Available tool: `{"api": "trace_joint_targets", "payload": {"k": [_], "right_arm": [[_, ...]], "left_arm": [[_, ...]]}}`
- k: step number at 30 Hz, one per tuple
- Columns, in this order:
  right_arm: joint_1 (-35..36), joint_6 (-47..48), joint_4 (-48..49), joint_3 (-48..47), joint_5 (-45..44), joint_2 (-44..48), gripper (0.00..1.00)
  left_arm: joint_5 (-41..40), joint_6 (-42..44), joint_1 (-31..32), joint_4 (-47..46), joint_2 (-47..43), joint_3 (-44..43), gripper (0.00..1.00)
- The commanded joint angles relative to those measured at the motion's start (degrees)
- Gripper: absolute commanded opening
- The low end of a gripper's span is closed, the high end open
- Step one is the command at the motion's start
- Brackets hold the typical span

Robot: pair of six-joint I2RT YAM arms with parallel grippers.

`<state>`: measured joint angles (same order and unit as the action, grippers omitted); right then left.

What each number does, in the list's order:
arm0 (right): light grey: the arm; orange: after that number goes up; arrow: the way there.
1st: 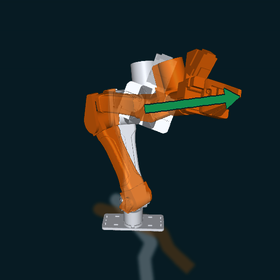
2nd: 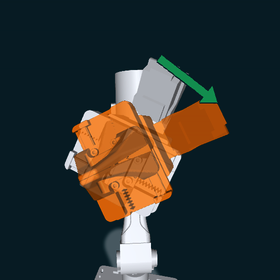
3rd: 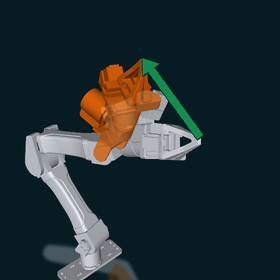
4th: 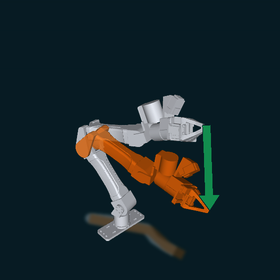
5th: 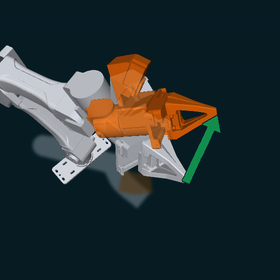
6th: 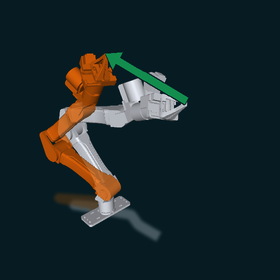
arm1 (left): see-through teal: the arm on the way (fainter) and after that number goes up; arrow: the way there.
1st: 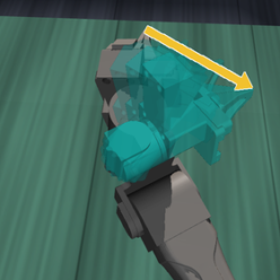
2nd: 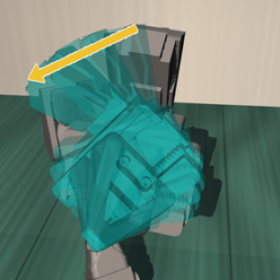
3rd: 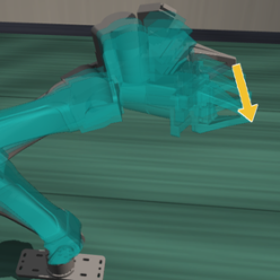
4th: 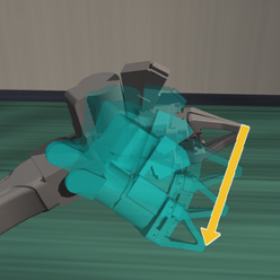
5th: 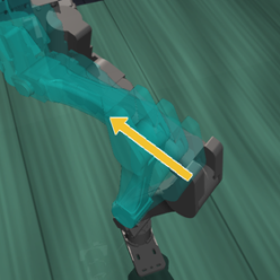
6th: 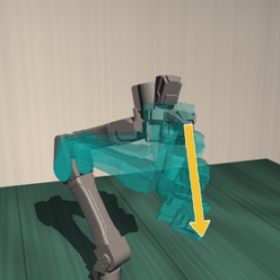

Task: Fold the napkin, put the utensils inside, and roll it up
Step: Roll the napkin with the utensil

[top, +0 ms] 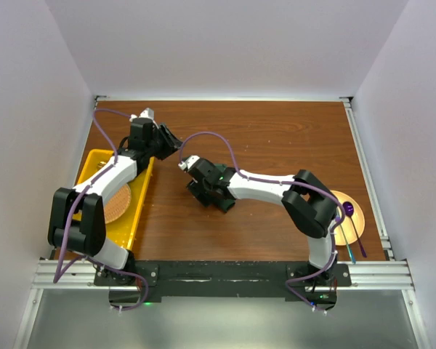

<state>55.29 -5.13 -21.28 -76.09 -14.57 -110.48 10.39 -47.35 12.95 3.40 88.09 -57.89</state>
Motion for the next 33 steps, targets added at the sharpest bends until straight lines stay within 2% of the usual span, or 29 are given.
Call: {"api": "trace_joint_targets", "payload": {"k": [1,14,17,19,24,25,29,33], "right_arm": [[1.31,1.61,0.62,-3.27,-8.01,-1.4,0.66],[1.58,4.51,2.82,-0.28,-14.17,-5.8,0.63],[1.49,4.86,3.78,0.59,-13.13,-6.77,0.59],[1.32,4.25,4.14,1.12,-11.63,-7.03,0.52],[-1.49,-0.04,7.47,3.58,4.61,-5.37,0.38],[-3.33,-0.84,7.39,3.32,7.51,-5.45,0.29],[-8.34,-4.88,8.08,3.67,19.29,-4.84,0.14],[-14.05,-11.54,9.32,3.32,33.61,-4.4,0.08]], "left_arm": [[-0.9,2.26,-1.26,3.19,-2.58,2.52,0.46],[1.82,3.49,-1.26,-0.32,-3.19,7.88,0.44],[2.7,3.41,-1.26,-1.55,-3.45,8.67,0.44],[3.4,4.19,-1.26,-2.25,-3.63,9.37,0.44],[5.07,6.92,-1.26,-4.53,-4.33,10.34,0.45],[5.34,7.71,-1.26,-4.8,-4.25,10.34,0.45],[6.74,8.42,-1.26,-5.68,-3.55,10.25,0.45],[10.69,7.89,-1.26,-8.32,-2.84,10.34,0.45]]}}
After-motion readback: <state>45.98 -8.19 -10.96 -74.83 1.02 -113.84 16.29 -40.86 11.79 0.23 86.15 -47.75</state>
